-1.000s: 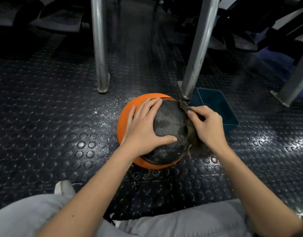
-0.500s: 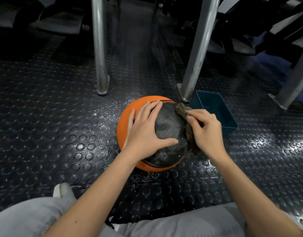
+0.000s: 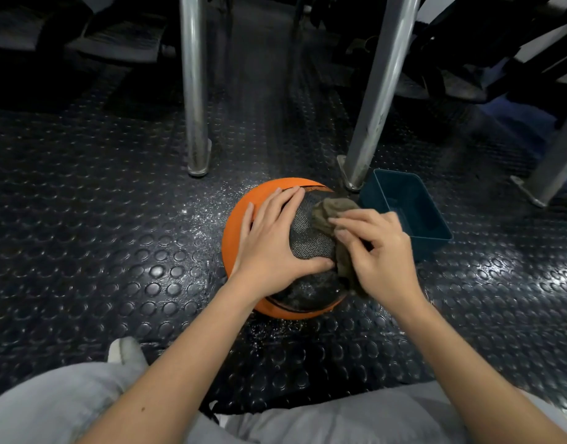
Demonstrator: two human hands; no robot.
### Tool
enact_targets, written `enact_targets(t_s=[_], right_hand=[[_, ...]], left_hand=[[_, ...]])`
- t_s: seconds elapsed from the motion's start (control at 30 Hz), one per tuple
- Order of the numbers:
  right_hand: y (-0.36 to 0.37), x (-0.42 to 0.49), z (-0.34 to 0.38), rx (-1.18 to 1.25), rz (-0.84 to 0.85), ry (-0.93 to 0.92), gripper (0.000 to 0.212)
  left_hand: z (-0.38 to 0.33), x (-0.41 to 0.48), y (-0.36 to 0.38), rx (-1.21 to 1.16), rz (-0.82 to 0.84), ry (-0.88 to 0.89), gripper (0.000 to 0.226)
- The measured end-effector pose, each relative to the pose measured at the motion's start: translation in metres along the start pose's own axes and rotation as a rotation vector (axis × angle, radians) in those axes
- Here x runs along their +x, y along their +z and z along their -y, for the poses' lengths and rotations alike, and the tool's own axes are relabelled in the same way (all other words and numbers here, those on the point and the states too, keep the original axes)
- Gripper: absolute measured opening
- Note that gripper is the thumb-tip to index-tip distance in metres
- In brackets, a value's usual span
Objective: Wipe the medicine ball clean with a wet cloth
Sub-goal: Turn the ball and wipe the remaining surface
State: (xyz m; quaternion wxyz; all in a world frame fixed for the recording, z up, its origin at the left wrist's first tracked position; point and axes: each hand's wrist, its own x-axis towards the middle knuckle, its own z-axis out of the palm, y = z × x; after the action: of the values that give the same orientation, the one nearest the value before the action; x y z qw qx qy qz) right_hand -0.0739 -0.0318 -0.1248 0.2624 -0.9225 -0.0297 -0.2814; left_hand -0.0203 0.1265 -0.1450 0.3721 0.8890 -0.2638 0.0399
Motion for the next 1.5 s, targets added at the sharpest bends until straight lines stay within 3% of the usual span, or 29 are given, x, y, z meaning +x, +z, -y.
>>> enact_targets(t_s=[0.1, 0.3, 0.47, 0.63, 0.77, 1.03, 1.13, 1.2, 1.3, 1.4, 1.5], right_hand=[[-0.001, 0.002, -0.005, -0.028, 0.036, -0.126, 0.017], [0.000, 0.018, -0.019, -0.021, -0.039, 0.133, 0.015], [0.002, 0.002, 0.002, -0.031, 0.012, -0.113, 0.017], [-0.006, 0.017, -0.032, 0.075, 0.019, 0.183, 0.019], [-0.004, 0.013, -0.031, 0.097, 0.032, 0.184, 0.023], [-0.006, 0.019, -0.037, 0.117, 0.148, 0.245, 0.023], [-0.002, 0.031, -0.045, 0.112, 0.174, 0.342, 0.025], [0.000, 0.035, -0.048, 0.145, 0.192, 0.379, 0.025], [0.002, 0.037, -0.045, 0.192, 0.201, 0.341, 0.024], [0.003, 0.037, -0.035, 0.217, 0.166, 0.262, 0.022], [0.001, 0.030, -0.018, 0.057, 0.158, 0.154, 0.020]], left_hand=[[0.000, -0.003, -0.001, -0.016, 0.007, 0.015, 0.105], [-0.006, -0.001, 0.003, 0.026, 0.035, 0.047, 0.106], [0.001, -0.004, 0.003, 0.028, 0.011, 0.044, 0.107], [0.003, -0.011, 0.004, -0.069, 0.020, 0.088, 0.101], [0.017, -0.002, -0.010, -0.286, -0.054, -0.018, 0.083], [0.013, -0.006, -0.003, -0.158, 0.008, -0.127, 0.107], [0.001, -0.024, 0.001, 0.021, -0.070, -0.114, 0.101], [-0.001, -0.029, -0.003, 0.047, -0.179, -0.064, 0.083], [0.004, -0.021, -0.010, -0.054, -0.197, 0.025, 0.069], [0.008, -0.017, -0.010, -0.062, -0.079, 0.107, 0.085], [0.010, -0.020, -0.006, -0.114, -0.066, 0.011, 0.089]])
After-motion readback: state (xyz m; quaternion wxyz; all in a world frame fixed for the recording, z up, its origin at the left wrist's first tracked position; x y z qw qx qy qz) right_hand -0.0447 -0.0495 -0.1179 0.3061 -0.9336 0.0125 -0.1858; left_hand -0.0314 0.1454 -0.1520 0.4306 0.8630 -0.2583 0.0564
